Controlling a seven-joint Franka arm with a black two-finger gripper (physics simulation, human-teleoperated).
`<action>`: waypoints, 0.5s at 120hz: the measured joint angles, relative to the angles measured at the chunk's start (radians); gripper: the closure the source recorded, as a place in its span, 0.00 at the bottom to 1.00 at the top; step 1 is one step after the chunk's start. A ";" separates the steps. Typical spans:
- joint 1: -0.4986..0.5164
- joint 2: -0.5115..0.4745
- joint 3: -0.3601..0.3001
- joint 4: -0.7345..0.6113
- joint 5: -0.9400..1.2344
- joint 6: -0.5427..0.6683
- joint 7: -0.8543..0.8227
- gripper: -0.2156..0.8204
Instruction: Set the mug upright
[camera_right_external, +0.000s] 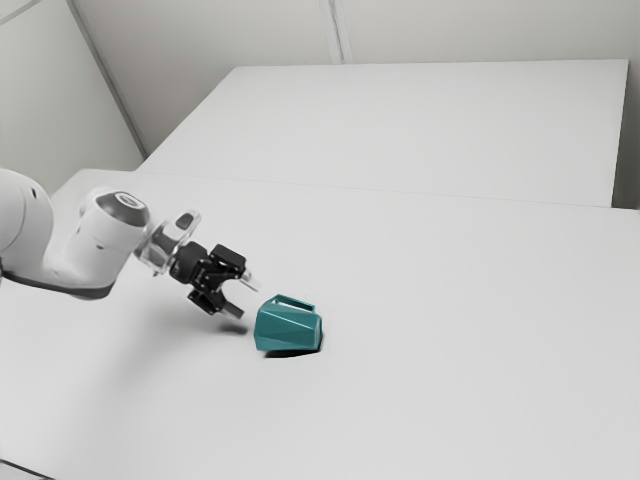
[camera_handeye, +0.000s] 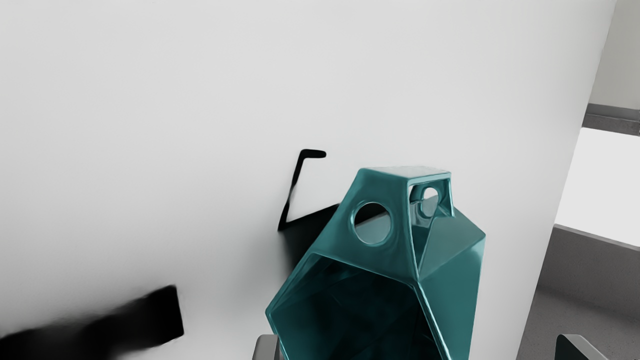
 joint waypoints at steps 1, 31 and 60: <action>-0.001 0.001 0.000 0.000 -0.002 0.001 0.004 0.21; -0.032 0.001 0.000 -0.031 -0.051 0.018 0.091 0.21; -0.069 -0.005 0.000 -0.042 -0.084 0.022 0.146 0.21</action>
